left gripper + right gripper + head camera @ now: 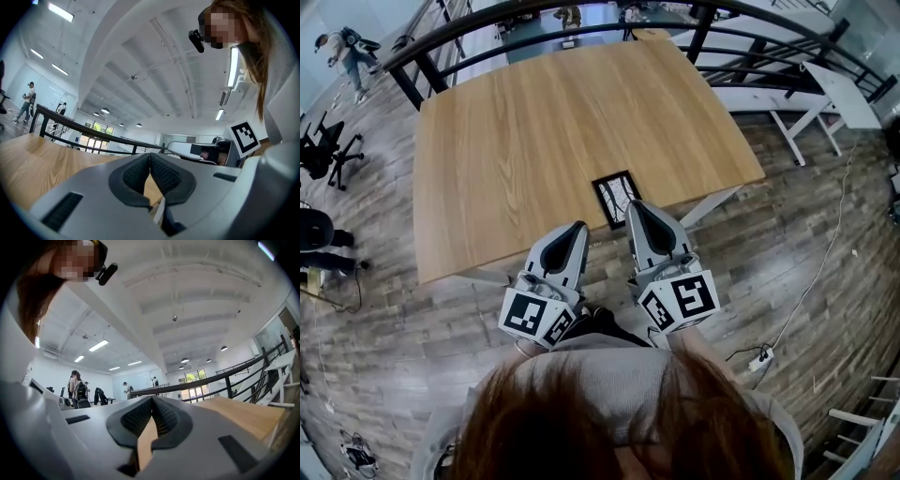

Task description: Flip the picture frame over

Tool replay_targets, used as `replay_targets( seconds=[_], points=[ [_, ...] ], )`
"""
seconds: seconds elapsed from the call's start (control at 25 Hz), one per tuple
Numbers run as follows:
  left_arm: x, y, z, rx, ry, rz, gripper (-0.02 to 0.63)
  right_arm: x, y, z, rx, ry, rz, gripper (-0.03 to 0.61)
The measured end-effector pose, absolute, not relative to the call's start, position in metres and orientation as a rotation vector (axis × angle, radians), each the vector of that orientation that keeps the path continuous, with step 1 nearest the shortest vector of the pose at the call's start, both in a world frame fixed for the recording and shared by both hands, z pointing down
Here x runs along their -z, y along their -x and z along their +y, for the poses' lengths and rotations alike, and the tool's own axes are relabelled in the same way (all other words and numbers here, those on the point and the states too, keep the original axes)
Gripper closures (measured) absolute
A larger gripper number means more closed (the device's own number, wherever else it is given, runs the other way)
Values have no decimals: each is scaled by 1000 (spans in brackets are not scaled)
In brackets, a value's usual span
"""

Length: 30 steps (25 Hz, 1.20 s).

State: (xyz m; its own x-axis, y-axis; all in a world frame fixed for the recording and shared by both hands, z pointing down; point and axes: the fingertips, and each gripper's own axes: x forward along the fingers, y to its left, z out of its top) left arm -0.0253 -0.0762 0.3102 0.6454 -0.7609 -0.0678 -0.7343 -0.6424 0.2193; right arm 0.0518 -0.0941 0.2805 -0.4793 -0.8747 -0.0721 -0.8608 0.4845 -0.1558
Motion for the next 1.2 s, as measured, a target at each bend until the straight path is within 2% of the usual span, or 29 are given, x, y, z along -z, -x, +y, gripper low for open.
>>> replay_targets(
  seconds=[0.36,1.2],
  points=[
    [-304,18,-74,237,-2710,-1219,606,-280,-37,-87,93,1506,2636,566],
    [-307,25,-79,244,-2700,-1247,606,-301,-23,-91,256,1460,2663,566]
  ],
)
